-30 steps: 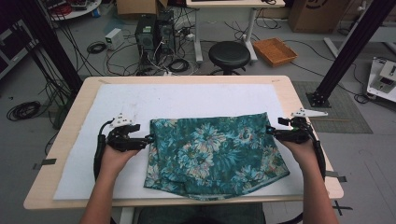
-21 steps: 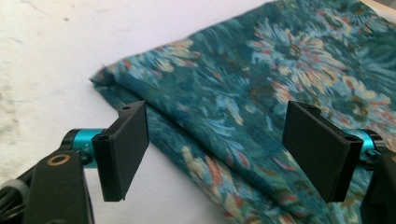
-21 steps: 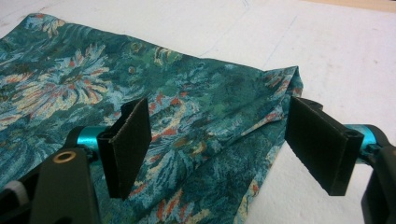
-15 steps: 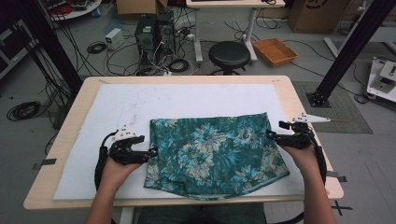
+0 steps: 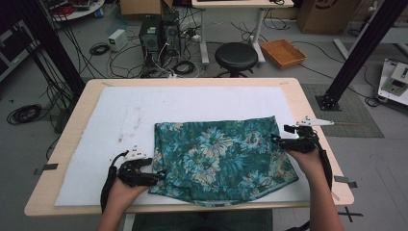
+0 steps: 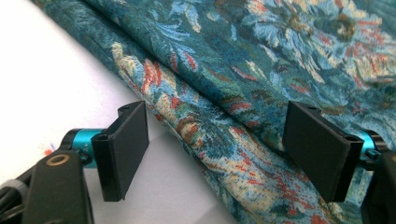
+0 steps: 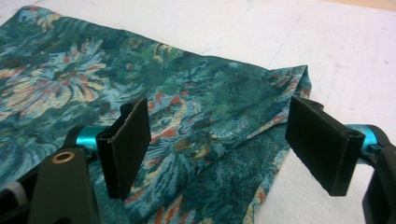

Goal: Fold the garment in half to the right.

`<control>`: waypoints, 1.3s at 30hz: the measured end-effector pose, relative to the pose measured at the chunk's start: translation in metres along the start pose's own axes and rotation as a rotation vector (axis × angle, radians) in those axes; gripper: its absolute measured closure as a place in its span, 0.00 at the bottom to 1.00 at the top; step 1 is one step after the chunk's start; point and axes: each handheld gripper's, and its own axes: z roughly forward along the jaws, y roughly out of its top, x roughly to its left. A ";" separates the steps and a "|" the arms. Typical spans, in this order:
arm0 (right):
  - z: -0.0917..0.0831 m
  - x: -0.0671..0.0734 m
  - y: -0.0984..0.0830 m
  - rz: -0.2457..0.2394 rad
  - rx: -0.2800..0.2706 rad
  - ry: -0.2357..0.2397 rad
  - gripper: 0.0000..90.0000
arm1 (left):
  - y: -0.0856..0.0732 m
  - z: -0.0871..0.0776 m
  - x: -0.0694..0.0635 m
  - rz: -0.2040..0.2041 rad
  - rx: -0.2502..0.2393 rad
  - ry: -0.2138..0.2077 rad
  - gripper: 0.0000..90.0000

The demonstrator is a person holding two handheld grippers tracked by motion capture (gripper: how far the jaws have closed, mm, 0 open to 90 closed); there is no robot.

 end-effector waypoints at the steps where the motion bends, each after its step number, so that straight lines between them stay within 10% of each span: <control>1: 0.001 -0.001 0.000 0.003 -0.001 -0.006 0.25 | 0.000 0.000 -0.002 -0.002 -0.002 0.009 0.25; 39: 0.005 -0.003 -0.008 0.025 0.001 -0.012 0.25 | -0.008 0.008 -0.049 0.124 0.002 0.064 0.41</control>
